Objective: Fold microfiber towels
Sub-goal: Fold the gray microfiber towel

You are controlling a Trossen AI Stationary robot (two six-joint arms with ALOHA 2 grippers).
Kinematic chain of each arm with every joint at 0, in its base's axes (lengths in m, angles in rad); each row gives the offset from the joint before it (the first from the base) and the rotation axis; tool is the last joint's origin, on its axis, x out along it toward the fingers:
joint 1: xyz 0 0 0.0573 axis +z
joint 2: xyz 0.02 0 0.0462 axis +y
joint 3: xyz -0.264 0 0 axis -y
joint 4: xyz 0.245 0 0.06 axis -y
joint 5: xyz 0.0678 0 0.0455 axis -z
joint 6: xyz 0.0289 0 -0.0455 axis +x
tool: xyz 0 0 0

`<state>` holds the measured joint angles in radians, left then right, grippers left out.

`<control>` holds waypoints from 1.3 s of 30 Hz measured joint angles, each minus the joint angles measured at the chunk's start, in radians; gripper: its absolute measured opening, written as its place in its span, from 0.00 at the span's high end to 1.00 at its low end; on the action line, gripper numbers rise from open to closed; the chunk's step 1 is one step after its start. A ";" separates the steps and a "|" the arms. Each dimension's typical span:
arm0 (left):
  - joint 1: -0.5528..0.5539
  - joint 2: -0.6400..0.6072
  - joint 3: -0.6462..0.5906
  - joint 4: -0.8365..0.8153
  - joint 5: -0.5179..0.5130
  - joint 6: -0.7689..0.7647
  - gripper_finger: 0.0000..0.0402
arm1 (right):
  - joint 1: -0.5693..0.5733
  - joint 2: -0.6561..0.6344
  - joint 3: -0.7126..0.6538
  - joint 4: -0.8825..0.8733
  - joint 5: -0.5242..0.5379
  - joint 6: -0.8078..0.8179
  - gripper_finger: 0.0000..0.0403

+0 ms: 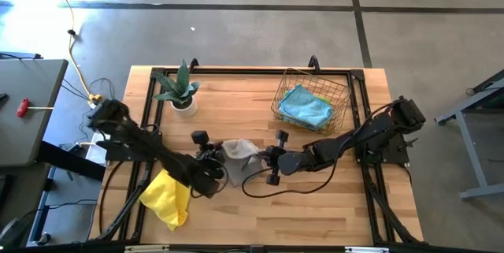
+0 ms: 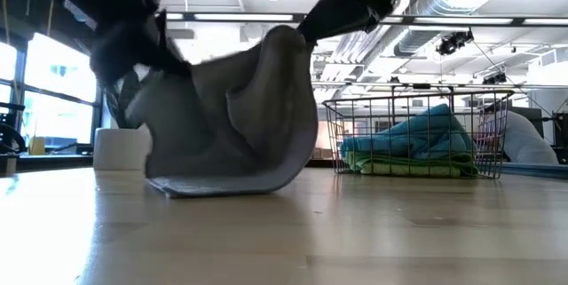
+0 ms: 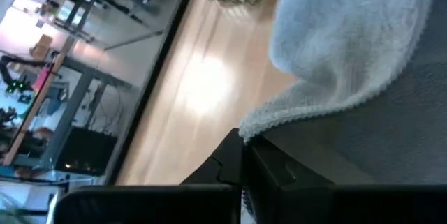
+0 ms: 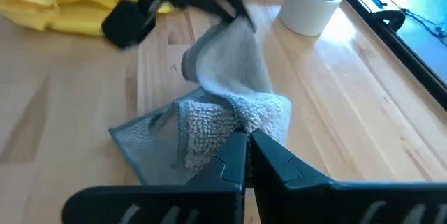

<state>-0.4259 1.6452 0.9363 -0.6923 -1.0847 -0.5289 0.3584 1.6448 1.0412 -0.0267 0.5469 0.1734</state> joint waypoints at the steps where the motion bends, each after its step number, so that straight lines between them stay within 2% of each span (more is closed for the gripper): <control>1: 0.000 -0.027 0.005 -0.007 0.004 0.024 1.00 | 0.000 -0.005 0.000 -0.001 -0.002 0.001 1.00; 9: -0.004 -0.207 0.007 0.007 0.057 0.152 1.00 | 0.011 -0.072 0.005 -0.058 -0.006 0.052 0.97; 18: -0.007 -0.237 0.009 0.162 0.101 0.306 1.00 | 0.016 -0.040 0.006 -0.068 -0.027 0.054 0.95; 29: 0.001 -0.232 0.010 0.168 0.284 0.247 1.00 | 0.028 0.009 0.005 -0.092 -0.109 0.113 0.69; 33: 0.001 -0.232 0.010 0.183 0.294 0.244 1.00 | 0.039 0.026 0.006 -0.001 -0.123 0.091 0.66; 39: 0.033 -0.232 0.010 0.188 0.308 0.244 1.00 | 0.053 0.141 0.006 0.214 -0.128 0.114 0.66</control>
<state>-0.3929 1.4128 0.9459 -0.5041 -0.7768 -0.2848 0.4113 1.7862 1.0470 0.1877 0.4192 0.2878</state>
